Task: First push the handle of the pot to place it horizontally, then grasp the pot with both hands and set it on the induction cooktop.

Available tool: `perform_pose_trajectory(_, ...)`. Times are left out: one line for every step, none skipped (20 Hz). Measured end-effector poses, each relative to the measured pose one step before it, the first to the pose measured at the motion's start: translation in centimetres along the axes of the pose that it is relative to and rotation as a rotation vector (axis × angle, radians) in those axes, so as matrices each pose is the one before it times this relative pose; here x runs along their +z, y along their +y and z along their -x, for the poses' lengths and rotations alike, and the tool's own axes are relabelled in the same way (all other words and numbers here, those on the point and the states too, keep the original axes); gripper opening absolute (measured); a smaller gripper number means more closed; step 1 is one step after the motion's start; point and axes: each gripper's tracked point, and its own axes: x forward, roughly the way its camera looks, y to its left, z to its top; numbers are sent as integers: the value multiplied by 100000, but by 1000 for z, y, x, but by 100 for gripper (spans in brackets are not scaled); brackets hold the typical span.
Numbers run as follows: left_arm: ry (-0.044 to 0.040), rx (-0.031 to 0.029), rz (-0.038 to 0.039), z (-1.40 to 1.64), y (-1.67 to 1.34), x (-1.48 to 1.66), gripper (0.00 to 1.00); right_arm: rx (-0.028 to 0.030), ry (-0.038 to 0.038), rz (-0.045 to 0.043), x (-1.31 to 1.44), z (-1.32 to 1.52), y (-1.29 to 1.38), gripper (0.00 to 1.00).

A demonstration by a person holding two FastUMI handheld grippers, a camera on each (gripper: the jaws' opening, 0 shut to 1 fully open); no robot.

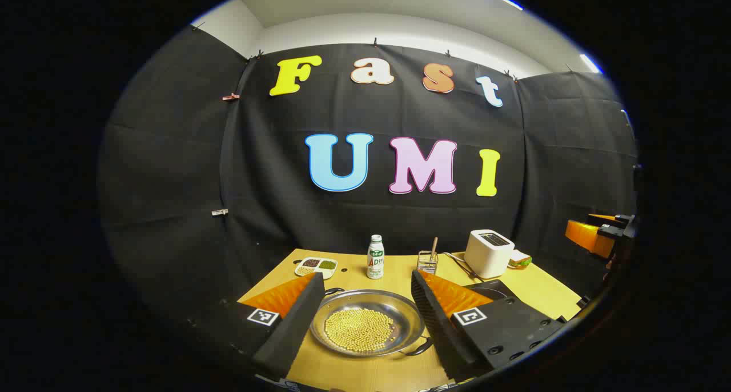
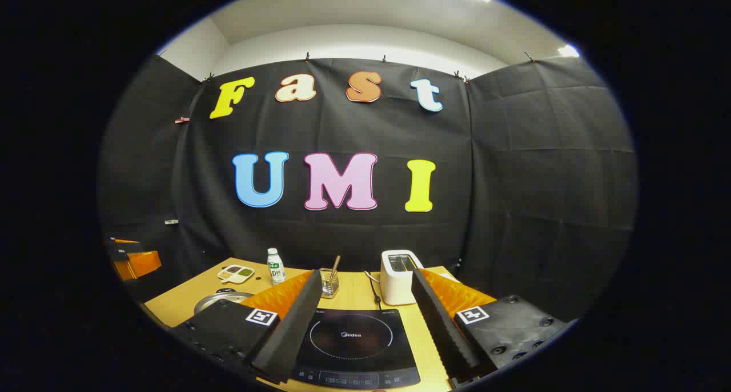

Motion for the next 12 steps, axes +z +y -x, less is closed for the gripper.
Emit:
perform_pose_trajectory(-108, -407, -416, -157, -267, 14, 95, 309, 220, -358, -76, -133, 8, 98)
perform_pose_trajectory(-181, -656, -400, -139, -238, -20, 95, 716, 601, -403, -173, -8, 158, 98)
perform_pose_trajectory(0, -844, -441, -187, -298, 52, 95, 832, 578, 55, -222, -19, 214, 98)
perform_pose_trajectory(176, -699, -594, -224, -317, -176, 95, 587, 340, 660, -127, 18, 66, 98)
perform_pose_trajectory(211, -417, -403, -189, -138, -137, 95, 264, 323, 720, -167, 28, -59, 98)
perform_pose_trajectory(35, -340, -28, -245, -182, 31, 95, -58, 199, 242, -92, -52, -124, 98)
perform_pose_trajectory(-146, -495, 286, -176, -281, -13, 95, -287, 365, -377, -95, -50, -90, 98)
perform_pose_trajectory(-150, -445, 137, -201, -277, 195, 95, -430, 289, -753, -38, 3, -94, 98)
perform_pose_trajectory(-145, -580, -215, -232, -303, 44, 95, -543, 209, -611, -104, -107, -107, 98)
perform_pose_trajectory(-285, -750, -508, -198, -300, 252, 95, -816, 408, -23, -110, -91, -210, 98)
perform_pose_trajectory(-412, -1043, -630, -176, -299, 78, 95, -1353, 361, 16, -135, -64, -323, 98)
perform_pose_trajectory(-73, -1157, -539, -186, -300, 156, 95, -932, 161, -496, -21, -65, -226, 98)
